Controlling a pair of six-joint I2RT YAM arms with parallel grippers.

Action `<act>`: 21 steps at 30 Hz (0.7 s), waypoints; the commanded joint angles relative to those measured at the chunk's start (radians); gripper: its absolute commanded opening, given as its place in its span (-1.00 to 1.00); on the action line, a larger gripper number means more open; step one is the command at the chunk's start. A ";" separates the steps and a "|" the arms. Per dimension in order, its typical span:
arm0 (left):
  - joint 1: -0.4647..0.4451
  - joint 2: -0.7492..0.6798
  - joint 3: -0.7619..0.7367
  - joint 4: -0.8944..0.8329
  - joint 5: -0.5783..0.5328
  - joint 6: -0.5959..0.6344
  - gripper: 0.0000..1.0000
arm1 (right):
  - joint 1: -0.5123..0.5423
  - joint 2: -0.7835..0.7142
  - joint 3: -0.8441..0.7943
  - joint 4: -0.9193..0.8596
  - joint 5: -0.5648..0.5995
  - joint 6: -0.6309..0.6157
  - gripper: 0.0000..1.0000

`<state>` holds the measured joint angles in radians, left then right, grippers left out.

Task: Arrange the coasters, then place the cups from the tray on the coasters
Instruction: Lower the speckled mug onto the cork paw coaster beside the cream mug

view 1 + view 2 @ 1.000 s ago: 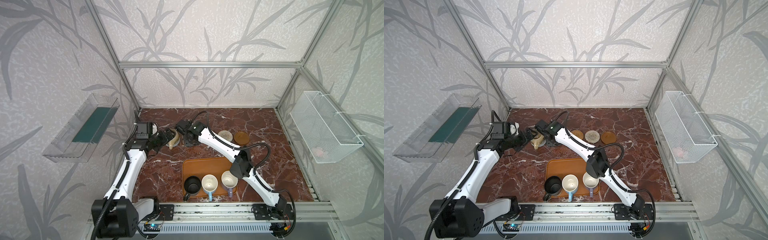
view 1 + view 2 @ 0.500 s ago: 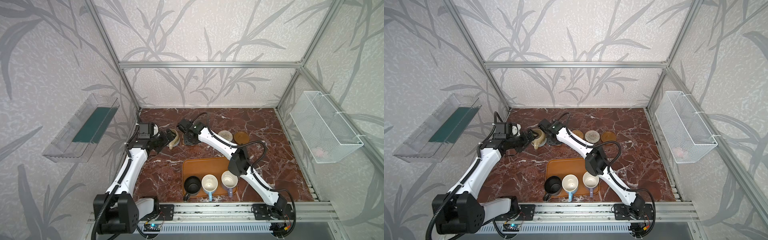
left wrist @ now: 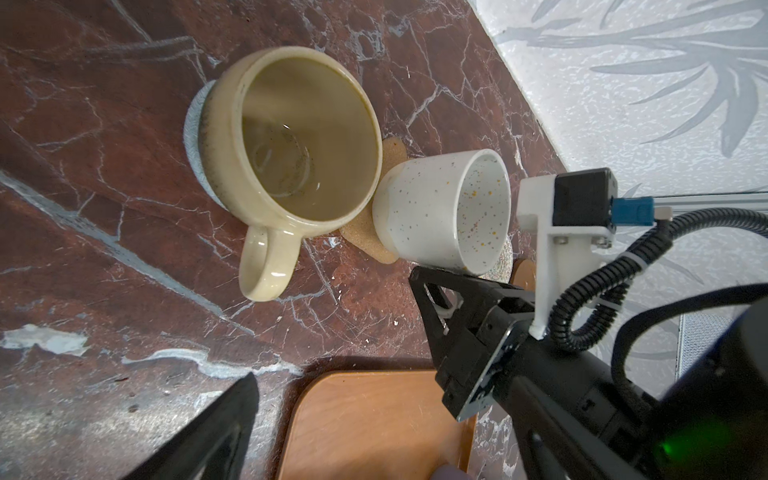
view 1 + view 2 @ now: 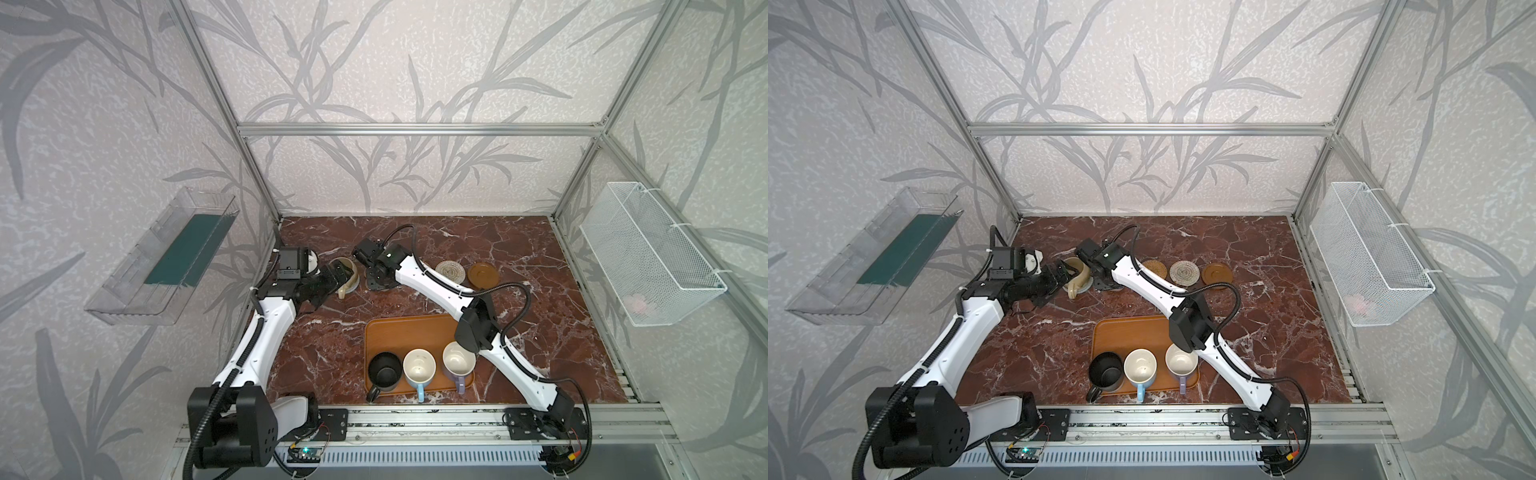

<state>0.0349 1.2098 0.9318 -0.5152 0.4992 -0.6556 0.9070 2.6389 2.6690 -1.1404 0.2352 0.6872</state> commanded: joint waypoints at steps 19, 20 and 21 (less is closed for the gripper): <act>0.006 -0.039 -0.030 0.002 0.002 -0.003 0.92 | -0.016 0.024 0.045 0.007 -0.007 0.006 -0.39; 0.005 -0.041 -0.031 0.002 0.002 -0.003 0.93 | -0.016 0.023 0.044 0.004 -0.007 0.006 -0.34; 0.006 -0.041 -0.030 0.001 0.002 -0.001 0.93 | -0.016 0.021 0.043 0.004 -0.007 0.005 -0.29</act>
<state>0.0349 1.1915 0.9115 -0.5152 0.4992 -0.6563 0.8986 2.6671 2.6766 -1.1358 0.2260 0.6910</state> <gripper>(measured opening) 0.962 0.339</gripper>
